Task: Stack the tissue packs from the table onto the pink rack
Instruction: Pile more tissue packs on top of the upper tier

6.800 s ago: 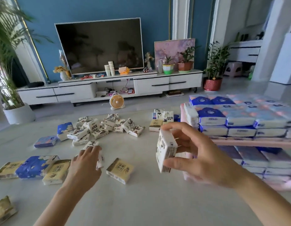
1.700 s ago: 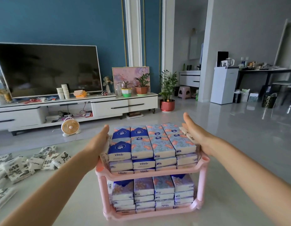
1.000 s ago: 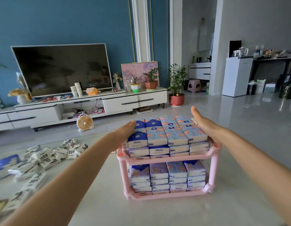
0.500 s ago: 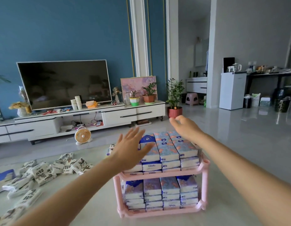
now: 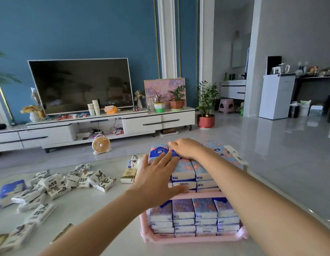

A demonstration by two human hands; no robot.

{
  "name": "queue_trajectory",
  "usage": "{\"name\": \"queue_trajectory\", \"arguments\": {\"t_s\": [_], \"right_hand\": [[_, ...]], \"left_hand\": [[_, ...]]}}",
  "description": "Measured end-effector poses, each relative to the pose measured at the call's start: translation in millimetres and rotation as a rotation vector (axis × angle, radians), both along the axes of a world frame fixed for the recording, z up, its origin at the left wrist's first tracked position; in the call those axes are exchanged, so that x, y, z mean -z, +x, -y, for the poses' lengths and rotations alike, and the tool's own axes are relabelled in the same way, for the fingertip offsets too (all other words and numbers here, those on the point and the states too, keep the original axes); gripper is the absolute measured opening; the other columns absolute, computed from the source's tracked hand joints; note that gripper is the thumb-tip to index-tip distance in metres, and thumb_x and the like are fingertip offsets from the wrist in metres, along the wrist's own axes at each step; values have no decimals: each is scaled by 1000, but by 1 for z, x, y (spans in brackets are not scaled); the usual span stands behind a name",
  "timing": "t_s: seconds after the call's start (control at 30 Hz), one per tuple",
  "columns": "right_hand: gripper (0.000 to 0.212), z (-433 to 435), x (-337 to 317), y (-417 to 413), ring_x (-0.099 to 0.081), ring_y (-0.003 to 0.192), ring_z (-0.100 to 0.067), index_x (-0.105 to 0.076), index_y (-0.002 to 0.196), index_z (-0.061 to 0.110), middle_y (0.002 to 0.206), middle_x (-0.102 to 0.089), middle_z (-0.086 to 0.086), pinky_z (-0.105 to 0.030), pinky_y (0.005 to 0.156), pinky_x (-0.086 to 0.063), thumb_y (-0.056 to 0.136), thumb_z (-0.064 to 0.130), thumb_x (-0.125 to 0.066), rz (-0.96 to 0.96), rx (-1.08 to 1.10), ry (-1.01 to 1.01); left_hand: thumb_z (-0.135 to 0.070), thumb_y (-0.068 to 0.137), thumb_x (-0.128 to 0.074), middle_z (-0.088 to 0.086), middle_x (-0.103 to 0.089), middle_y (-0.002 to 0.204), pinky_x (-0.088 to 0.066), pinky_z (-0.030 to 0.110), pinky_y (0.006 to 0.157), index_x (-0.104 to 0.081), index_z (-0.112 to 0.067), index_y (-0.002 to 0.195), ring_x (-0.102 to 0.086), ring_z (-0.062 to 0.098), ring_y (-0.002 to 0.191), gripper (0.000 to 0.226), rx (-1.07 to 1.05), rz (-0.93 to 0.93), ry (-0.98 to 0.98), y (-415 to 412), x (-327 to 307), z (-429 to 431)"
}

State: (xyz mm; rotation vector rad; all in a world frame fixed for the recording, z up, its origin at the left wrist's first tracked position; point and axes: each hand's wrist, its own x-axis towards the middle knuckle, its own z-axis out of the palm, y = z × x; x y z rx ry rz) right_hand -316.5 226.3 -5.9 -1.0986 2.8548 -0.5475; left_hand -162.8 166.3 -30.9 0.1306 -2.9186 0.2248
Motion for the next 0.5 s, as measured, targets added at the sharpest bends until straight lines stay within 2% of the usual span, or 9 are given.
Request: {"name": "queue_trajectory", "arguments": {"t_s": [0.2,0.3,0.4,0.43,0.5], "right_hand": [[51,-2,5,1,-54,106,-29,-56,122,6,122,-57,-18,-32,79,-35,100,39,-24,-29,3,-7],[51,-3,4,3,-54,104,-28,-57,117,5,116,-59,-16,-32,79,-36,99,41,-25,-28,-2,-35],[44,-10,-16,7,-54,88,-25,-57,87,10,86,-57,-8,-32,70,-37,100,40,-27,15,-52,-255],[43,-17,-27,8,-52,86,-23,-56,85,8,83,-55,-6,-32,69,-36,100,38,-28,3,-55,-328],[45,-38,-48,8,-54,89,-25,-58,96,-2,91,-60,-13,-34,74,-39,99,35,-33,-45,-57,-400]], "left_hand": [[-67,86,-34,-7,-3,156,0,39,115,-6,-27,148,-3,12,143,79,25,-41,-5,0,3,-1],[-69,84,-33,-7,-4,156,-2,38,117,-7,-27,148,-4,12,143,80,29,-3,17,0,-1,-1],[-73,81,-24,-7,-2,157,1,41,117,-8,-29,148,-2,11,143,82,22,49,115,1,-11,-2],[-72,82,-22,-6,-1,157,2,40,117,-7,-30,148,-1,11,143,80,26,52,118,1,-14,-2],[-68,85,-19,-5,-1,157,2,40,117,-6,-31,148,0,11,143,75,31,65,92,-1,-16,-1]]}}
